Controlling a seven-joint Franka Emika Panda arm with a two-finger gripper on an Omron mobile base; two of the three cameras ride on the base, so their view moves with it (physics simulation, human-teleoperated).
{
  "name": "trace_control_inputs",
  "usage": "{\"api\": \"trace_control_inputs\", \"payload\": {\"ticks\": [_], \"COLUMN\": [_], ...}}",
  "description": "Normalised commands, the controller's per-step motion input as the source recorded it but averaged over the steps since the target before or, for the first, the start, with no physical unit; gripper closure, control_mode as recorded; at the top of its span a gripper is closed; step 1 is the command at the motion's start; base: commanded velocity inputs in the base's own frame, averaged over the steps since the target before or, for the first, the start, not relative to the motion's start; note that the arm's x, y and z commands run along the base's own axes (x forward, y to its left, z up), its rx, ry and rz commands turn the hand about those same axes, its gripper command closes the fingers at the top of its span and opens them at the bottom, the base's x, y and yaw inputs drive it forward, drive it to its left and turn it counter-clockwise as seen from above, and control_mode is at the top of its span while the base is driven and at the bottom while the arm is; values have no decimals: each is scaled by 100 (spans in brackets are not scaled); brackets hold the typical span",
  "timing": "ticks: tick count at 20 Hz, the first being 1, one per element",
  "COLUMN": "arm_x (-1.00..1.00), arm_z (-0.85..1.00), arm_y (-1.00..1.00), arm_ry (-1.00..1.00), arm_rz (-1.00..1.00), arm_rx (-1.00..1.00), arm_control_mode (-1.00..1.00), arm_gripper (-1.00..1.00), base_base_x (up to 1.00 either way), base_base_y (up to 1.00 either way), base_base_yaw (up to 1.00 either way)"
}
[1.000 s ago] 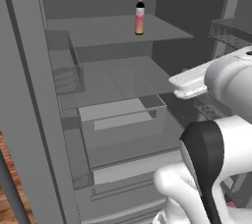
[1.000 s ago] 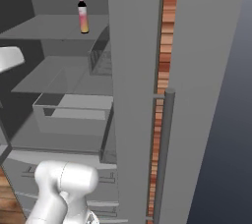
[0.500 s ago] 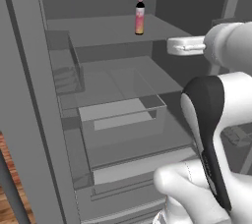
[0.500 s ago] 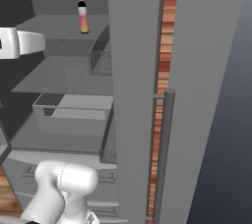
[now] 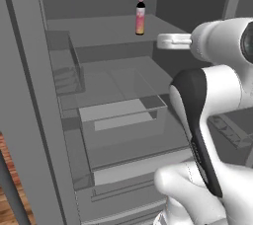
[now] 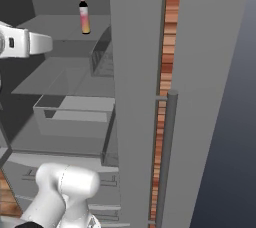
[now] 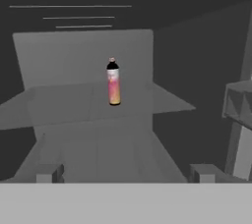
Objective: Open the fridge, grab two sodas, and place both sodas inside the bowl with ice on the dining counter.
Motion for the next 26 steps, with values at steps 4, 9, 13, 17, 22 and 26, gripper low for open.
{"api": "trace_control_inputs", "payload": {"ticks": [4, 9, 13, 17, 22, 26], "arm_x": [28, 43, 63, 70, 72, 80], "arm_z": [-14, 0, 10, 1, 1, 18], "arm_y": [0, 0, 0, 10, 3, 1], "arm_ry": [-2, -2, 0, 10, 18, 3], "arm_rz": [0, 0, 0, -4, -7, 0], "arm_rx": [7, 4, 0, 0, -1, 0], "arm_control_mode": [-100, -100, -100, -100, -100, -100], "arm_gripper": [-100, -100, -100, -100, -100, -100], "base_base_x": [0, 0, 0, 0, 0, 0], "base_base_y": [0, 0, 0, 0, 0, 0], "base_base_yaw": [0, 0, 0, 0, 0, 0]}}
